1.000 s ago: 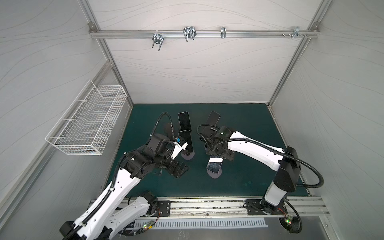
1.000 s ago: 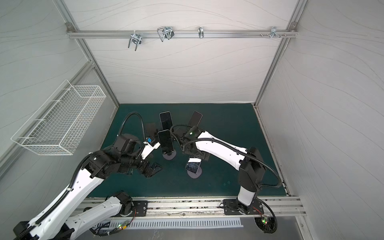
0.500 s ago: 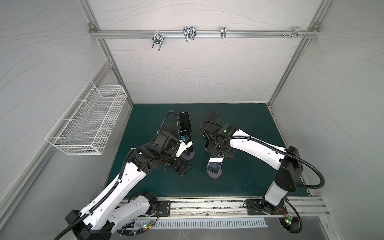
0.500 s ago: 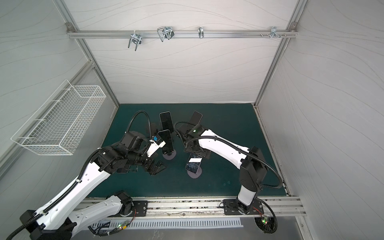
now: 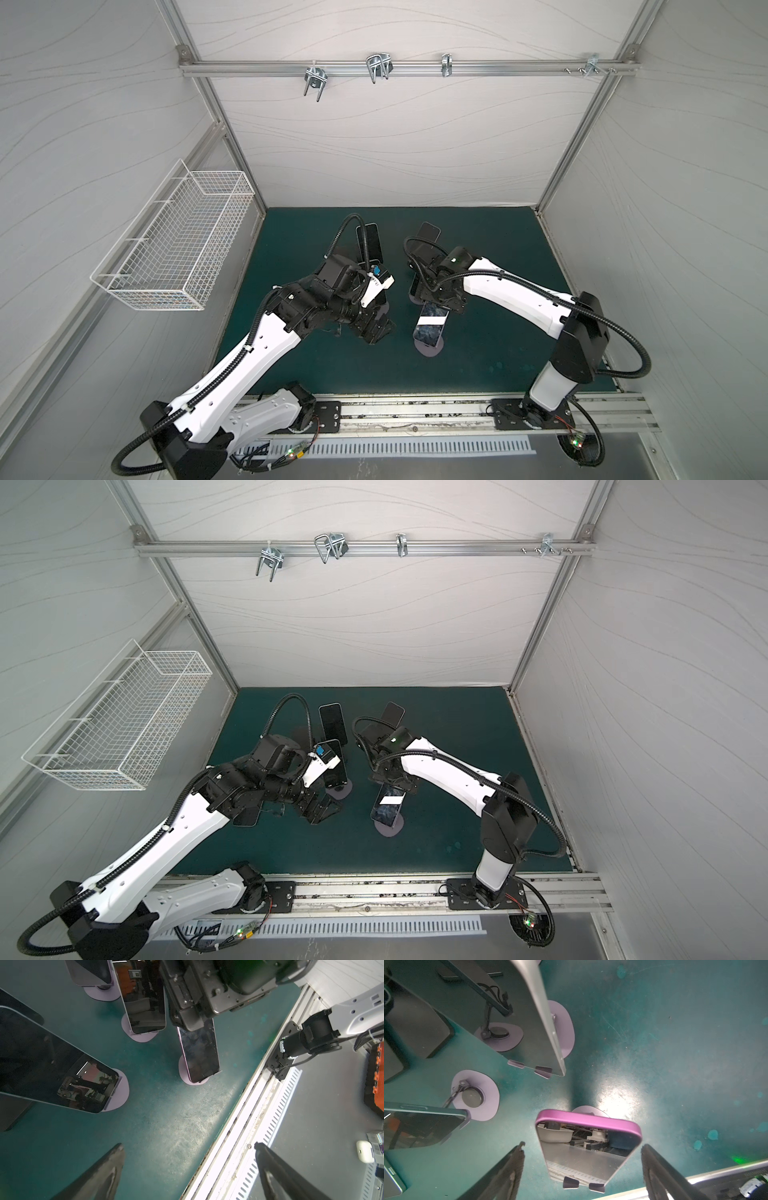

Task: Remove the phone from the phone stand
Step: 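Lower the right gripper and close it on the purple-framed phone's top edge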

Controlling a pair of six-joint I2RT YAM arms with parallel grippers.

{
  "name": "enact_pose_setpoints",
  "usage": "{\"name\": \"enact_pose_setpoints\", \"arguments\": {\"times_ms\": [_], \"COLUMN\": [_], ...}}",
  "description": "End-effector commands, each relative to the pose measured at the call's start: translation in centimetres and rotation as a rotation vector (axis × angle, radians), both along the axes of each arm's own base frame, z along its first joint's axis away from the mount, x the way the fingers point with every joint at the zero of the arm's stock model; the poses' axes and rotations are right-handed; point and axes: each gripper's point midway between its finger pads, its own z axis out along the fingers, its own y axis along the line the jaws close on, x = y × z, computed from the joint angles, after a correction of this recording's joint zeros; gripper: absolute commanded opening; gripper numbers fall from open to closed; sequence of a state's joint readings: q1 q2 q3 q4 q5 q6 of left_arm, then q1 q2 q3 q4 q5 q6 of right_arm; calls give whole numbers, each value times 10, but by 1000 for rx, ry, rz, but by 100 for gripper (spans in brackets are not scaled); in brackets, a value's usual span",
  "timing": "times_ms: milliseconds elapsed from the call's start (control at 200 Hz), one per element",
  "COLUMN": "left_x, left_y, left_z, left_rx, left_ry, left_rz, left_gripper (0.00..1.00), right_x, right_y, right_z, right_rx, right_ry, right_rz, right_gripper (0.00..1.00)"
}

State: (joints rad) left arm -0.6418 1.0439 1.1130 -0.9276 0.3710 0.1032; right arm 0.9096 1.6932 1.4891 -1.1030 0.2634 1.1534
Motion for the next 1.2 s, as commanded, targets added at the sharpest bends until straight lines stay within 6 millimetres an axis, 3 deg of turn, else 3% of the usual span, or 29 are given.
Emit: {"name": "enact_pose_setpoints", "arguments": {"times_ms": [0, 530, 1195], "left_x": [-1, -2, -4], "left_y": [-13, -17, -11], "left_z": [22, 15, 6], "left_rx": [-37, -7, 26], "left_ry": [-58, -44, -35], "left_rz": [-63, -70, -61], "left_gripper": [99, 99, 99], "right_x": [-2, -2, 2], "right_y": [-4, -16, -9], "right_z": [-6, -14, -19], "right_rx": [-13, -24, 3], "right_ry": [15, 33, 45], "right_rz": [-27, -29, -9], "right_gripper": [88, 87, 81]}}
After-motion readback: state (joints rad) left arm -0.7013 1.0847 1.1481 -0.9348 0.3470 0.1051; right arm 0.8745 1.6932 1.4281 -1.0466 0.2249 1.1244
